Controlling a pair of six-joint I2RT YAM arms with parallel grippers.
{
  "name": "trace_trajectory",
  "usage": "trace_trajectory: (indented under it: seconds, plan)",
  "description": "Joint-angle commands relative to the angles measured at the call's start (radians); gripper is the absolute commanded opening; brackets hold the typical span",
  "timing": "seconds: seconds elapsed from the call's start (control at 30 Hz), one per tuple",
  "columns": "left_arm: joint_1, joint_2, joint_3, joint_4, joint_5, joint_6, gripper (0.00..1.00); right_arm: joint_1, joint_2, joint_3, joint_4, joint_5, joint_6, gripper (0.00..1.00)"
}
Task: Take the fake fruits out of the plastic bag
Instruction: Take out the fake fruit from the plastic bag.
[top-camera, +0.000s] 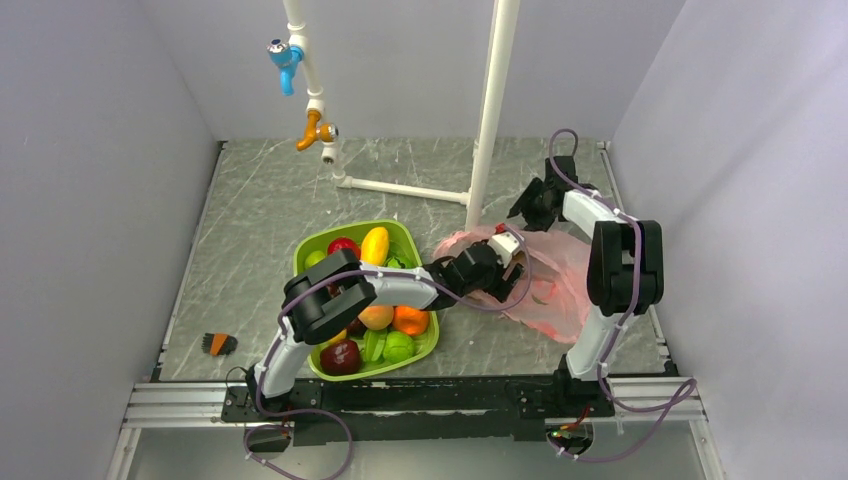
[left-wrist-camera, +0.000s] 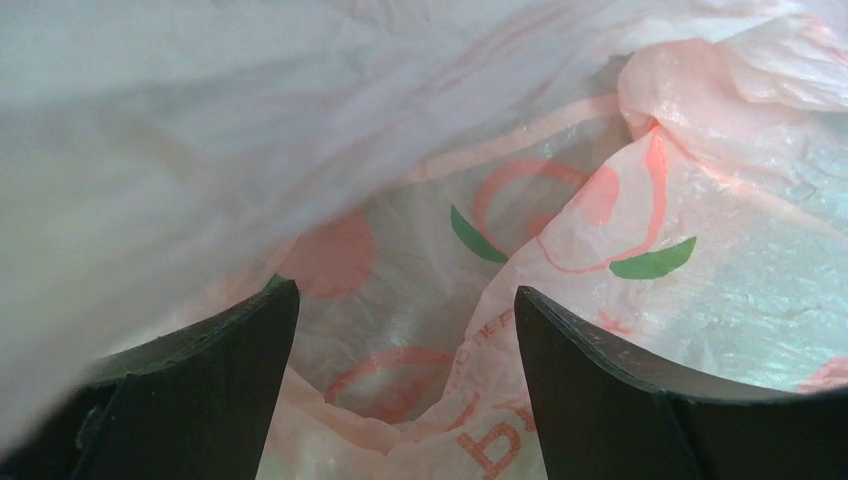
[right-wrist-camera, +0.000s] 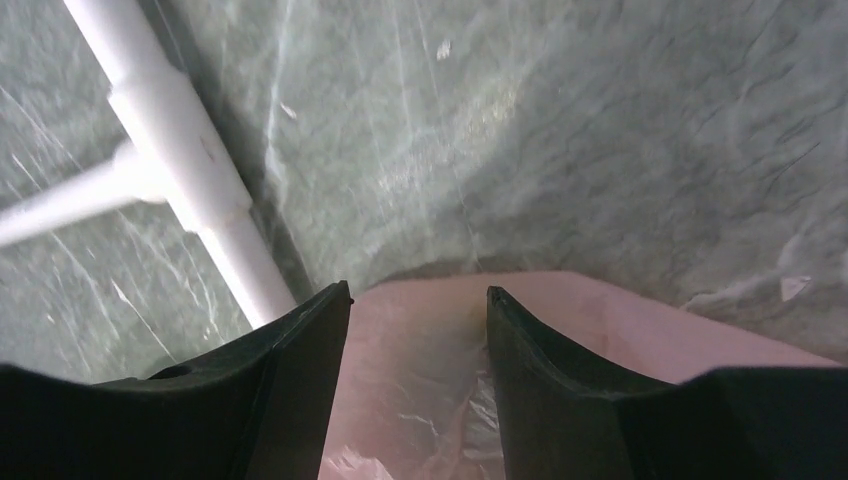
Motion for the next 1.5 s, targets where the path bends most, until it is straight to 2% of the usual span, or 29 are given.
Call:
trace_trajectory:
  seconds: [0.0, 0.2, 0.27, 0.43, 0.7, 0.77, 0.87, 0.97, 1.03, 1.2, 1.37, 1.47]
  plan:
    - [0.017, -0.014, 0.070, -0.016, -0.066, 0.008, 0.86, 0.008, -0.047, -0.062, 0.006, -0.101, -0.026, 0.55]
    - [0.016, 0.018, 0.094, -0.018, -0.058, 0.046, 0.87, 0.008, -0.088, -0.142, -0.038, -0.184, -0.040, 0.55]
    - [0.014, 0.030, 0.095, -0.013, -0.056, 0.068, 0.88, 0.006, -0.113, -0.173, -0.033, -0.236, -0.029, 0.50]
    - [0.011, 0.056, 0.102, -0.035, -0.081, 0.097, 0.88, 0.005, -0.218, -0.248, 0.011, -0.241, 0.009, 0.49]
    - [0.009, 0.082, 0.110, -0.024, -0.074, 0.065, 0.85, 0.004, -0.264, -0.286, -0.002, -0.256, 0.024, 0.49]
    - [0.010, 0.084, 0.111, -0.027, -0.085, 0.064, 0.82, 0.005, -0.269, -0.288, 0.000, -0.255, 0.022, 0.49]
    - [0.010, 0.072, 0.110, -0.046, -0.105, 0.078, 0.69, 0.005, -0.289, -0.299, -0.004, -0.247, 0.017, 0.49]
    - [0.010, 0.022, 0.075, -0.049, -0.095, 0.075, 0.60, 0.006, -0.351, -0.331, -0.012, -0.159, 0.011, 0.49]
    - [0.010, -0.028, 0.051, -0.064, -0.057, 0.062, 0.55, 0.008, -0.420, -0.362, -0.009, -0.066, 0.002, 0.50]
    - [0.013, -0.148, -0.002, -0.097, 0.108, 0.004, 0.52, 0.030, -0.612, -0.396, -0.029, 0.089, -0.044, 0.55]
    - [0.026, -0.220, -0.006, -0.156, 0.281, -0.070, 0.50, 0.051, -0.774, -0.387, -0.106, 0.120, -0.096, 0.62]
    - [0.044, -0.249, -0.010, -0.176, 0.362, -0.135, 0.49, 0.059, -0.902, -0.413, -0.119, 0.083, -0.090, 0.66]
